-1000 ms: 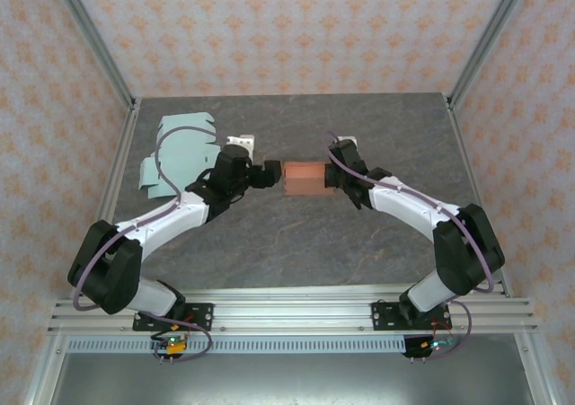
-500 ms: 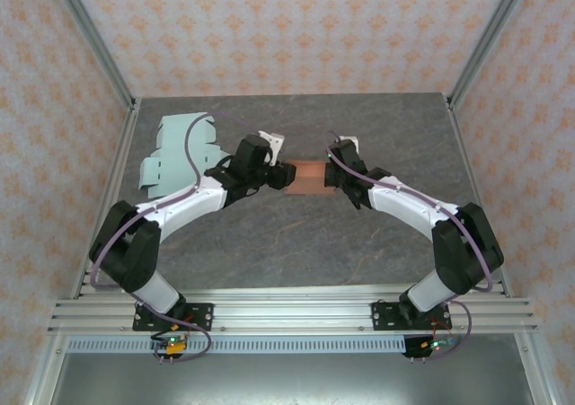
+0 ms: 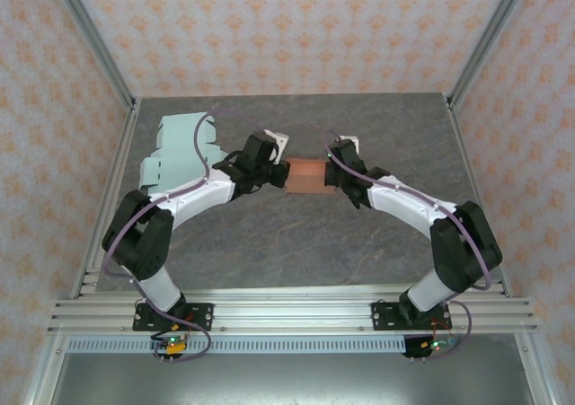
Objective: Fold the paper box
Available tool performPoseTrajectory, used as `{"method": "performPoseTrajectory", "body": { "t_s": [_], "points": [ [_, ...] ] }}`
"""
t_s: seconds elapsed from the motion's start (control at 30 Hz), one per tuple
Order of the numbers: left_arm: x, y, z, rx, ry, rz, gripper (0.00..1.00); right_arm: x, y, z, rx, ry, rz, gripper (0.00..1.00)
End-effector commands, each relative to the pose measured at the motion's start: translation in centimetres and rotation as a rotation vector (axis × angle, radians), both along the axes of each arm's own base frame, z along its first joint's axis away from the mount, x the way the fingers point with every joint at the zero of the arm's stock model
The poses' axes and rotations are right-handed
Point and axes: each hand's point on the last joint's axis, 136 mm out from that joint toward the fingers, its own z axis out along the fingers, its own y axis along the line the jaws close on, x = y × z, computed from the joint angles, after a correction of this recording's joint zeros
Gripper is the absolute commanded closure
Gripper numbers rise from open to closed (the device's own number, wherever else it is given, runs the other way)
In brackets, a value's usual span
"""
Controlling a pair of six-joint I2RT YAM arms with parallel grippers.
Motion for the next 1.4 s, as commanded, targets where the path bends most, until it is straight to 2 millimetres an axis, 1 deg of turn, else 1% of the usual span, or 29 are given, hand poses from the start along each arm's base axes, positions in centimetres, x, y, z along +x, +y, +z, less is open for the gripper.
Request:
{"method": "performPoseTrajectory", "body": {
  "t_s": [0.0, 0.23, 0.33, 0.5, 0.7, 0.77, 0.83, 0.93, 1.13, 1.23, 1.37],
  "points": [
    [-0.1, -1.2, 1.0, -0.036, 0.012, -0.039, 0.93, -0.9, -0.2, -2.1, -0.029, 0.081, -0.001, 0.98],
    [0.1, -1.5, 1.0, -0.070, 0.052, -0.009, 0.94, -0.9, -0.1, -2.1, -0.036, 0.080, 0.002, 0.98],
    [0.3, -1.8, 1.5, -0.085, 0.059, -0.004, 0.97, -0.9, 0.0, -2.3, -0.048, 0.083, 0.004, 0.98],
    [0.6, -1.9, 1.9, -0.089, 0.075, 0.016, 0.97, -0.9, 0.3, -2.6, -0.051, 0.089, 0.009, 0.98],
    [0.5, -2.0, 1.9, -0.123, 0.113, 0.054, 0.97, -0.9, 0.1, -2.7, -0.064, 0.086, 0.005, 0.98],
    [0.5, -2.1, 2.2, -0.140, 0.118, 0.060, 0.97, -0.9, 0.0, -2.8, -0.069, 0.086, 0.007, 0.98],
    [0.6, -1.8, 2.6, -0.132, 0.109, 0.078, 0.97, -1.0, 0.0, -2.9, -0.076, 0.087, 0.009, 0.98],
    [0.9, -0.8, 2.9, -0.076, 0.084, 0.107, 0.96, -1.0, -0.1, -3.0, -0.083, 0.089, 0.009, 0.98],
    [0.7, -0.9, 2.3, -0.029, 0.137, 0.093, 0.96, -0.9, -0.3, -3.0, -0.103, 0.076, 0.010, 0.98],
    [0.8, -0.5, 2.4, -0.023, 0.171, 0.140, 0.95, -0.8, -0.6, -2.8, -0.116, 0.065, 0.004, 0.98],
    [0.9, -1.3, 3.1, -0.073, 0.200, 0.152, 0.95, -0.8, -0.9, -2.6, -0.126, 0.051, -0.004, 0.98]
  ]
}}
